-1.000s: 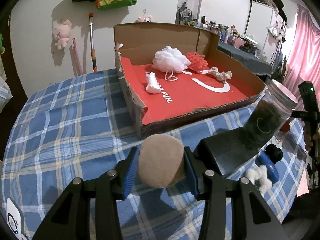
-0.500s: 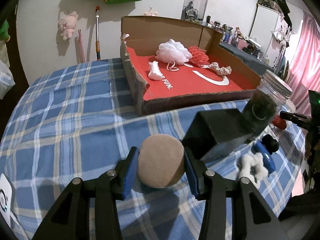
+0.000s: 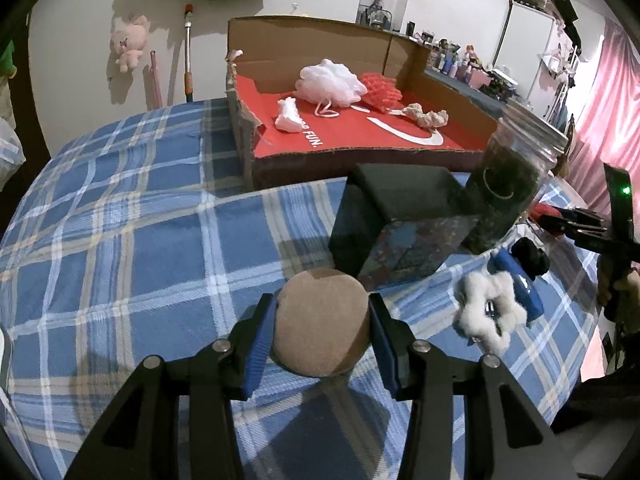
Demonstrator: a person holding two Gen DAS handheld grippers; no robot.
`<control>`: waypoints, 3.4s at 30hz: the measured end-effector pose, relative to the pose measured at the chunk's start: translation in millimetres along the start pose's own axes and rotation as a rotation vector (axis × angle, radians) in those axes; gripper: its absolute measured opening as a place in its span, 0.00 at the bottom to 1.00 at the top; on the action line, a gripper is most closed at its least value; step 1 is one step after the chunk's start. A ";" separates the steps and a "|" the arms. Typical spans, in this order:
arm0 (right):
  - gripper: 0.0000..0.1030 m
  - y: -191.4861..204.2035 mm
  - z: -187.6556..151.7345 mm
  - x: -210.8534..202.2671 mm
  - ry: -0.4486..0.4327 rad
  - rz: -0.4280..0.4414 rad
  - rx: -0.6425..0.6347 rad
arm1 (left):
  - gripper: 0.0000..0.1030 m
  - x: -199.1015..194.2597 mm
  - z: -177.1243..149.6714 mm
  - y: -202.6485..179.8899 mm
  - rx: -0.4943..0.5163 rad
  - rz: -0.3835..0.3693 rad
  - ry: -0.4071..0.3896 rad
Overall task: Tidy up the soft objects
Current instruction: 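Lift both held items and carry them over the cardboard box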
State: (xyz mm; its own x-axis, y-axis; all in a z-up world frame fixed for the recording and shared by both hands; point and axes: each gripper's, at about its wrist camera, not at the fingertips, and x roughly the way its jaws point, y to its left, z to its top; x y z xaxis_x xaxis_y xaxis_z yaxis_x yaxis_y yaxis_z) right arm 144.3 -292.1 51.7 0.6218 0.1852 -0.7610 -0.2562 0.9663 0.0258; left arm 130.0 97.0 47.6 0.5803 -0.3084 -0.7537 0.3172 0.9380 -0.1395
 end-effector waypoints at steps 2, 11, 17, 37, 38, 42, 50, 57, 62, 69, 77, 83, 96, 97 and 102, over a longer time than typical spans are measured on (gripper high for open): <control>0.40 0.7 -1.9 -0.7 -0.011 0.004 0.002 | 0.47 -0.8 -0.3 -0.6 0.001 -0.001 -0.004; 0.40 20.3 -7.2 -44.9 -0.100 0.146 0.041 | 0.47 -21.9 -7.6 -28.6 -0.003 -0.068 -0.043; 0.40 58.8 -13.0 -58.6 -0.166 0.252 0.053 | 0.47 -22.9 -11.4 -76.3 0.036 -0.125 -0.074; 0.40 90.3 -27.7 -33.7 -0.205 0.237 0.138 | 0.47 -4.3 -14.9 -128.2 0.086 -0.128 -0.086; 0.40 90.2 -27.8 -33.7 -0.205 0.238 0.138 | 0.47 -4.7 -14.9 -126.2 0.081 -0.131 -0.085; 0.40 84.0 -29.3 -36.7 -0.207 0.243 0.150 | 0.47 -7.2 -12.7 -113.4 0.049 -0.129 -0.081; 0.40 52.1 -30.4 -40.0 -0.186 0.251 0.226 | 0.46 -16.4 -13.9 -72.2 -0.034 -0.086 -0.056; 0.40 13.0 -29.9 -39.3 -0.140 0.257 0.304 | 0.46 -23.1 -10.6 -31.8 -0.084 -0.038 -0.031; 0.40 -12.5 -22.5 -36.9 -0.117 0.253 0.345 | 0.46 -20.9 -5.8 -6.2 -0.090 0.013 -0.017; 0.40 -43.2 -8.9 -25.2 -0.068 0.269 0.398 | 0.46 -11.2 10.4 20.3 -0.086 0.031 -0.004; 0.40 -62.4 18.2 -0.8 0.022 0.333 0.427 | 0.46 1.8 46.5 31.6 -0.022 -0.063 0.015; 0.40 -70.8 37.8 10.8 0.067 0.381 0.435 | 0.46 5.6 67.5 30.4 0.014 -0.119 0.036; 0.40 -69.8 79.0 20.3 0.136 0.453 0.418 | 0.46 7.3 87.9 33.1 0.041 -0.137 0.072; 0.40 -68.1 82.1 20.9 0.141 0.458 0.413 | 0.46 7.1 89.1 33.8 0.037 -0.141 0.074; 0.40 -62.2 94.2 23.2 0.148 0.486 0.407 | 0.46 3.7 97.7 32.3 0.041 -0.152 0.068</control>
State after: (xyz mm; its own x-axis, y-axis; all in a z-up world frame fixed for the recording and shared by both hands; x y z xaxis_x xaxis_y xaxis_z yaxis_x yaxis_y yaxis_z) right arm 244.3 -331.0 93.4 0.3893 0.6197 -0.6815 -0.1639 0.7747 0.6108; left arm 215.6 110.7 103.1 0.4715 -0.4333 -0.7680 0.4284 0.8738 -0.2300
